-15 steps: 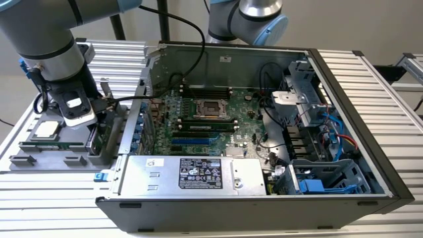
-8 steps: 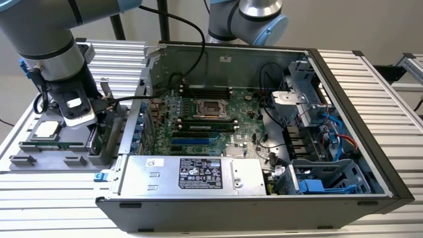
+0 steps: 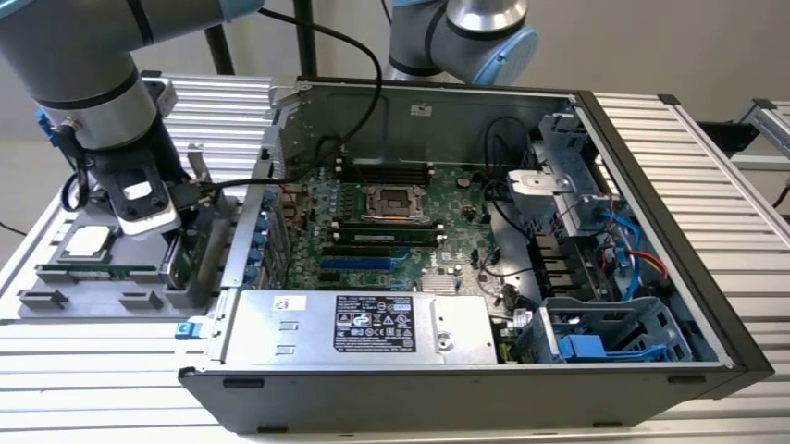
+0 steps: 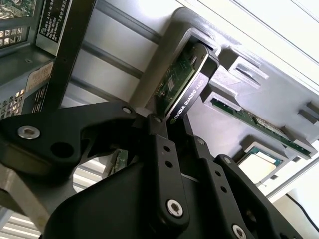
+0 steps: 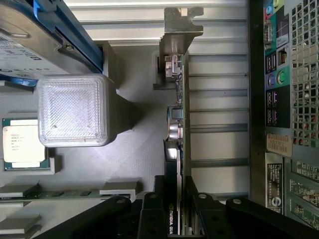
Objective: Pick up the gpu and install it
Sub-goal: 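Pick up the gpu and move the gpu toward the slot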
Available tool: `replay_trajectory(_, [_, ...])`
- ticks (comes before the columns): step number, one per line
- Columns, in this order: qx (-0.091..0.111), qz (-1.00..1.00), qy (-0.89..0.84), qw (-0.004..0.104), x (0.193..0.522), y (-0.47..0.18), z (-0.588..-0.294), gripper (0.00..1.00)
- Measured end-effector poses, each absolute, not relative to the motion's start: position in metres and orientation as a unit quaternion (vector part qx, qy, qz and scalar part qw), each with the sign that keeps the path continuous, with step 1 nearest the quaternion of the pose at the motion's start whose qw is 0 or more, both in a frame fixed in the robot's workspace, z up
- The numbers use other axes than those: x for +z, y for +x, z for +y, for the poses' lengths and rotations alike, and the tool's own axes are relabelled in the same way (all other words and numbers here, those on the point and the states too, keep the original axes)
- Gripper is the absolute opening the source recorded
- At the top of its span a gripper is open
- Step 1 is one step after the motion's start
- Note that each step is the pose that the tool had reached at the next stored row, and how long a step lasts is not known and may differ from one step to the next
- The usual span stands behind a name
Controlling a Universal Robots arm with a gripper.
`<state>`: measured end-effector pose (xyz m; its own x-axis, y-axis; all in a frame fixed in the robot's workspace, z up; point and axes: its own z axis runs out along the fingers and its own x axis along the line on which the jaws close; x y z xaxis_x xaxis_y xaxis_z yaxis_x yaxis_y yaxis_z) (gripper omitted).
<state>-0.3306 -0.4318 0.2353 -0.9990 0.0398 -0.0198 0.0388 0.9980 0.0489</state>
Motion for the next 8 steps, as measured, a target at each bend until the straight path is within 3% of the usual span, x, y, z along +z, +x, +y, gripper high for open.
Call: replay_trajectory(8, [0.024, 0.999, 0.020, 0.010, 0.2425, -0.3306, -0.4318, 0.00])
